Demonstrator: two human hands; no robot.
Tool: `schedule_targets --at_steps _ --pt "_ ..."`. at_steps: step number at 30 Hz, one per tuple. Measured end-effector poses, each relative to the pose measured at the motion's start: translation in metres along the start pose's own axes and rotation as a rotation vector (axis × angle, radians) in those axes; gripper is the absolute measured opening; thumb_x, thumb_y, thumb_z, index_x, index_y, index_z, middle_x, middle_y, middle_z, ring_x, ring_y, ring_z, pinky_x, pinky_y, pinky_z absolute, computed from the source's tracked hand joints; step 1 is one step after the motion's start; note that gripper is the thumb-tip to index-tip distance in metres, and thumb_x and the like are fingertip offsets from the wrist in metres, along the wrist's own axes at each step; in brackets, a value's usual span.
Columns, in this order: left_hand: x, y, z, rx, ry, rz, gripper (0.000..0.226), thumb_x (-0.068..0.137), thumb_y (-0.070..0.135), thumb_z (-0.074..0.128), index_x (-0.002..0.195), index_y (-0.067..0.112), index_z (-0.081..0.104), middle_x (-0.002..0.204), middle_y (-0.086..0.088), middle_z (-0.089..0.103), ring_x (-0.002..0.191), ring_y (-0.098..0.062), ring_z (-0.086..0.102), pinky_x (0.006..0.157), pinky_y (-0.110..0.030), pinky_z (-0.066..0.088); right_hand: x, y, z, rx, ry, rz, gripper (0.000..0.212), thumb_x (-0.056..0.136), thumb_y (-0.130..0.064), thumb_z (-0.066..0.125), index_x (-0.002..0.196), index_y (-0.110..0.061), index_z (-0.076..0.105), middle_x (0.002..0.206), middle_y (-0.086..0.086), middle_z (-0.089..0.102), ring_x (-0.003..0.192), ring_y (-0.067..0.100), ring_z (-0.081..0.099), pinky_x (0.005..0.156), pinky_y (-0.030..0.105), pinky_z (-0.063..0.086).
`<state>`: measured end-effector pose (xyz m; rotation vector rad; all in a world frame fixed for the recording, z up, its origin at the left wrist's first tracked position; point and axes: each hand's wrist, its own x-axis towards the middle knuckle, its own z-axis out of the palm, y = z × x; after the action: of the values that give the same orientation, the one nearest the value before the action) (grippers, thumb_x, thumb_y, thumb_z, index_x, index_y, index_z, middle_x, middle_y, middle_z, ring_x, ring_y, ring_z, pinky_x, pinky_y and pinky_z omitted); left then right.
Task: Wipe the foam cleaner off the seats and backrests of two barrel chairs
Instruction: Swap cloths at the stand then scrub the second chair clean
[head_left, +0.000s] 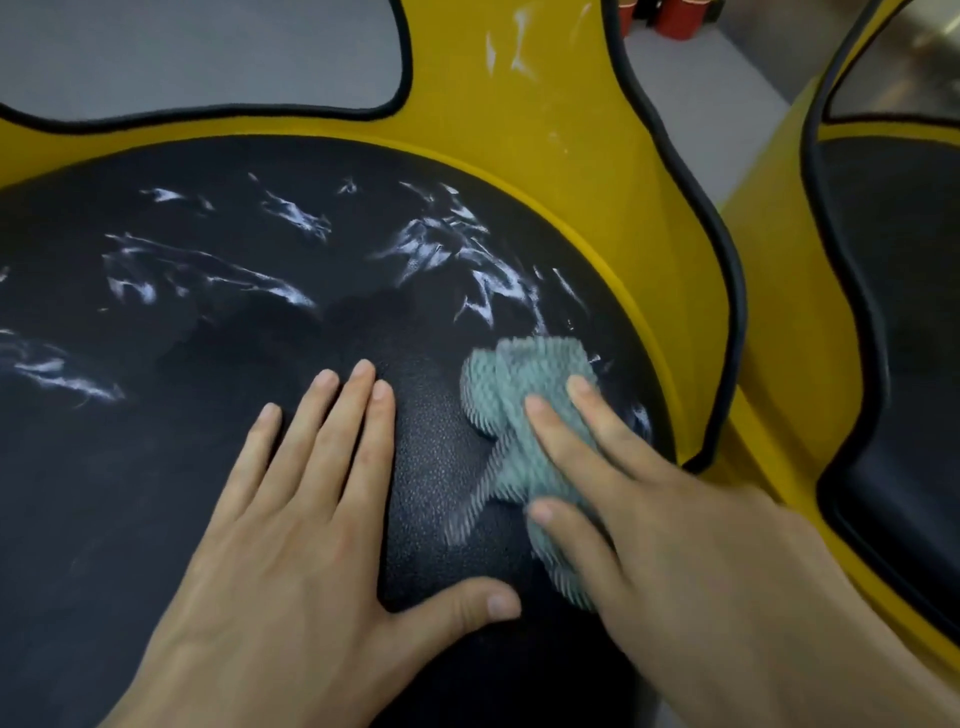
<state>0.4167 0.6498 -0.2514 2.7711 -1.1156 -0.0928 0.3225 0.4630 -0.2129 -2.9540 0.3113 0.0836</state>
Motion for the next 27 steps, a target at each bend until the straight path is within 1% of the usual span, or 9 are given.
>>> schedule_targets --at_steps 2,5,9,11,14,17,21,25,27 --pt "0.001 0.0 0.001 -0.005 0.011 0.0 0.126 0.08 0.097 0.024 0.154 -0.004 0.035 0.164 -0.015 0.029 0.152 -0.029 0.026 0.119 -0.05 0.016 0.005 0.0 0.003 -0.009 -0.027 0.031 0.059 0.095 -0.066 0.006 0.151 -0.057 -0.01 0.161 -0.031 -0.003 0.071 0.017 0.07 0.049 0.027 0.045" --pt "0.0 0.0 0.002 0.009 0.032 0.0 0.124 0.081 0.096 0.023 0.154 -0.004 0.034 0.164 -0.016 0.03 0.151 -0.032 0.028 0.119 -0.051 0.017 -0.015 0.0 0.011 0.115 0.046 0.027 0.055 0.101 -0.052 0.025 0.146 -0.033 0.051 0.154 -0.006 0.046 0.05 0.007 0.056 0.041 0.012 0.031" --pt "0.0 0.002 -0.002 0.006 0.048 0.003 0.12 0.083 0.094 0.023 0.155 -0.001 0.035 0.164 -0.014 0.031 0.152 -0.031 0.028 0.118 -0.05 0.018 -0.039 0.002 0.013 0.001 0.047 -0.084 0.052 0.106 -0.046 0.017 0.127 -0.036 0.064 0.158 -0.014 0.033 0.08 0.003 0.063 0.041 0.013 0.03" --pt "-0.002 0.003 -0.007 0.004 0.016 -0.015 0.119 0.083 0.095 0.023 0.157 0.003 0.033 0.165 -0.01 0.029 0.154 -0.027 0.023 0.119 -0.047 0.016 -0.016 -0.003 -0.004 -0.02 -0.051 -0.02 0.06 0.095 -0.064 0.007 0.149 -0.056 0.031 0.161 -0.023 0.018 0.067 0.01 0.067 0.043 0.02 0.033" --pt "-0.003 0.007 -0.017 -0.005 -0.032 -0.073 0.121 0.078 0.099 0.012 0.163 0.012 0.011 0.171 -0.001 0.005 0.157 -0.014 -0.005 0.125 -0.041 0.003 0.015 -0.005 -0.009 -0.094 -0.112 0.017 0.059 0.096 -0.068 -0.001 0.148 -0.053 -0.025 0.162 -0.026 -0.018 0.11 0.021 0.065 0.071 0.032 0.047" --pt "-0.005 0.011 -0.024 0.0 -0.065 -0.096 0.121 0.072 0.1 -0.002 0.161 0.019 -0.016 0.168 0.006 -0.022 0.15 -0.007 -0.03 0.126 -0.038 -0.009 0.008 -0.009 -0.014 -0.122 -0.128 0.003 0.064 0.101 -0.063 0.013 0.152 -0.047 -0.023 0.163 -0.019 -0.019 0.112 0.025 0.063 0.074 0.033 0.046" --pt "-0.003 0.015 -0.032 -0.003 -0.122 -0.109 0.121 0.072 0.1 0.005 0.159 0.02 -0.022 0.166 0.006 -0.03 0.148 -0.008 -0.034 0.126 -0.039 -0.012 -0.041 -0.002 -0.006 -0.079 -0.04 -0.035 0.052 0.102 -0.056 0.021 0.154 -0.055 0.013 0.164 -0.018 0.01 0.051 0.014 0.048 0.041 0.02 0.022" --pt "0.008 0.013 -0.028 -0.012 -0.145 -0.088 0.123 0.07 0.101 0.008 0.159 0.021 -0.023 0.166 0.006 -0.03 0.148 -0.008 -0.034 0.126 -0.04 -0.012 -0.03 0.003 -0.008 -0.062 -0.177 0.04 0.062 0.1 -0.065 0.012 0.149 -0.052 -0.023 0.161 -0.023 -0.022 0.093 0.017 0.066 0.059 0.028 0.043" --pt "0.014 0.011 -0.028 -0.015 -0.136 -0.077 0.124 0.069 0.102 0.008 0.16 0.021 -0.021 0.166 0.005 -0.028 0.149 -0.008 -0.032 0.126 -0.04 -0.012 -0.003 0.0 -0.011 -0.052 -0.133 0.056 0.064 0.102 -0.063 0.015 0.153 -0.047 -0.019 0.165 -0.018 -0.018 0.106 0.025 0.065 0.072 0.033 0.045"
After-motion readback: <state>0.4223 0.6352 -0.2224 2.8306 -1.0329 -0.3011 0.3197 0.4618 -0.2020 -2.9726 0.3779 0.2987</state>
